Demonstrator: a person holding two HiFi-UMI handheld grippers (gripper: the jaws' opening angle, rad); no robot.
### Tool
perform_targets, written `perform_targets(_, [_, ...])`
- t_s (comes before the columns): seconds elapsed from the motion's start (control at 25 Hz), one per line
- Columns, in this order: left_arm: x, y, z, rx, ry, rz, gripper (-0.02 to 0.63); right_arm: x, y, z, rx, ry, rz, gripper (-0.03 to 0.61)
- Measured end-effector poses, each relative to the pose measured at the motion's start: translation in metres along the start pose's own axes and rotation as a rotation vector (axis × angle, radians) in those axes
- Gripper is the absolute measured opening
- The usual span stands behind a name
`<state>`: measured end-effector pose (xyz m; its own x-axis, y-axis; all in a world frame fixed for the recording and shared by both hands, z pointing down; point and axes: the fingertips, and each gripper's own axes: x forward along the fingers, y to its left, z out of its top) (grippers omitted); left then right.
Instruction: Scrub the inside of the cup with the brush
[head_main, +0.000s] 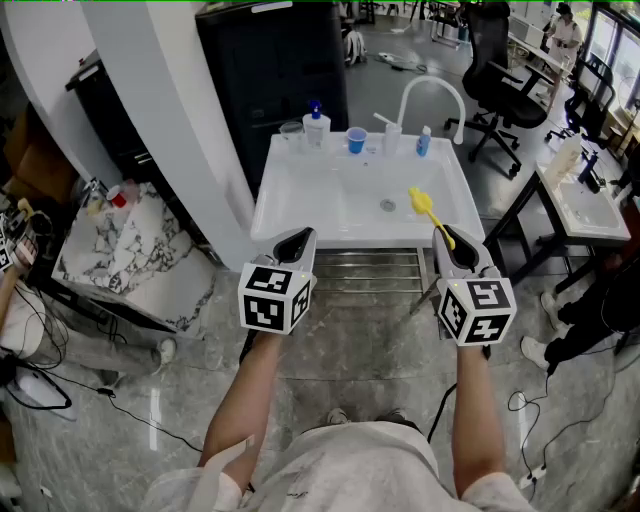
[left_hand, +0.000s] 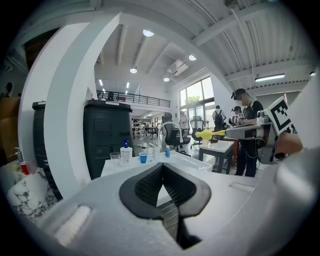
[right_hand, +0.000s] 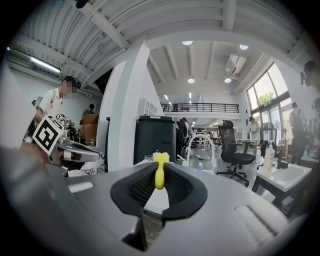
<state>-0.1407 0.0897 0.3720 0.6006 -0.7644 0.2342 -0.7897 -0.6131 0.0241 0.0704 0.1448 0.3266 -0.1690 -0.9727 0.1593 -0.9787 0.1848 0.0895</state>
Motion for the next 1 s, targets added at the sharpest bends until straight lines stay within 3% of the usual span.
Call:
perform_targets(0.48, [0.029, 0.0, -0.005, -0.003, 0.003, -0.015, 0.002, 0.02, -0.01, -0.011, 0.03, 0.005, 0.019, 0.035])
perform_targets(1.0, [0.123, 0.017, 0.009, -0.023, -0.009, 0.036, 0.032, 0.104, -0.063, -0.019, 0.04, 0.004, 0.091, 0.035])
